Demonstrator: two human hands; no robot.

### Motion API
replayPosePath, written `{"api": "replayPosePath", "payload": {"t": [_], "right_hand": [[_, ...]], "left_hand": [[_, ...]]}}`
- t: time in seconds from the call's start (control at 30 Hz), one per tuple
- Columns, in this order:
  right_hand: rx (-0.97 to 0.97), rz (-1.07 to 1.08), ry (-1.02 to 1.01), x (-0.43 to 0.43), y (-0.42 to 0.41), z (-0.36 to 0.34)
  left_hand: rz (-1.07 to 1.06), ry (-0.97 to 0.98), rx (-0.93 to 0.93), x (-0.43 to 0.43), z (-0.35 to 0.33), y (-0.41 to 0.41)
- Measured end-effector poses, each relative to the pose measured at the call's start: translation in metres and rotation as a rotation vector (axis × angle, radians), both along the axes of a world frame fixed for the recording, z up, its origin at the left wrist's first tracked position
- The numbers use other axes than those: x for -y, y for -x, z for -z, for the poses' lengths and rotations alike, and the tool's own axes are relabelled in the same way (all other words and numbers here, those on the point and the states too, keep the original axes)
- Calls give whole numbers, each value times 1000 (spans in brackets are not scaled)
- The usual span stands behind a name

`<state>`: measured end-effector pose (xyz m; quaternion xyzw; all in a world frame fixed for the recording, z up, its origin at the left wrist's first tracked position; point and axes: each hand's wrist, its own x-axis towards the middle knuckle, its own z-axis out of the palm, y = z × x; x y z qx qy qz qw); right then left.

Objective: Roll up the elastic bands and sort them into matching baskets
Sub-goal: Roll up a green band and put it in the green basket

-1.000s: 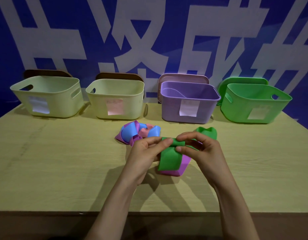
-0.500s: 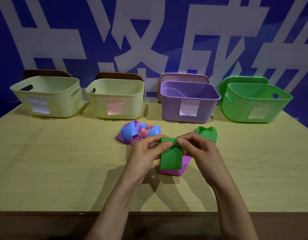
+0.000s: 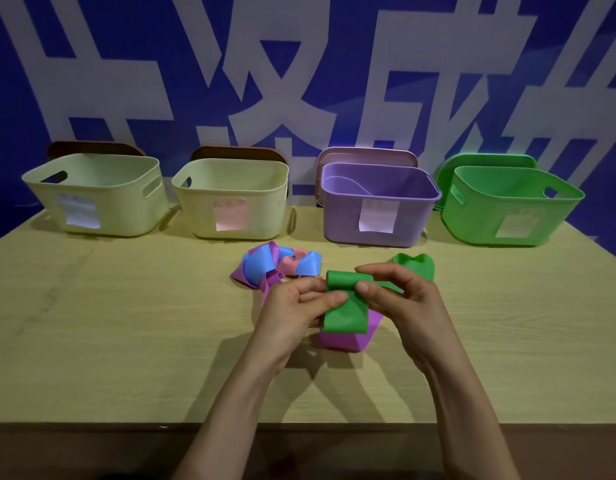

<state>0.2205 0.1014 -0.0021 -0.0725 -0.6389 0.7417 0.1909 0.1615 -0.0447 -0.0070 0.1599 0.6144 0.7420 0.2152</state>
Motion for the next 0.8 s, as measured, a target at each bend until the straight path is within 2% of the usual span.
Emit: {"api": "replayPosePath", "payload": {"t": [0.33, 0.57, 0.8], "right_hand": [[-42, -60, -109, -2, -3, -1], [98, -88, -229, -2, 0, 4], [40, -41, -117, 0, 1, 4]], "left_hand": [[-63, -38, -23, -2, -7, -2], [-76, -44, -62, -1, -3, -1], [-40, -80, -40, -1, -3, 0]]}}
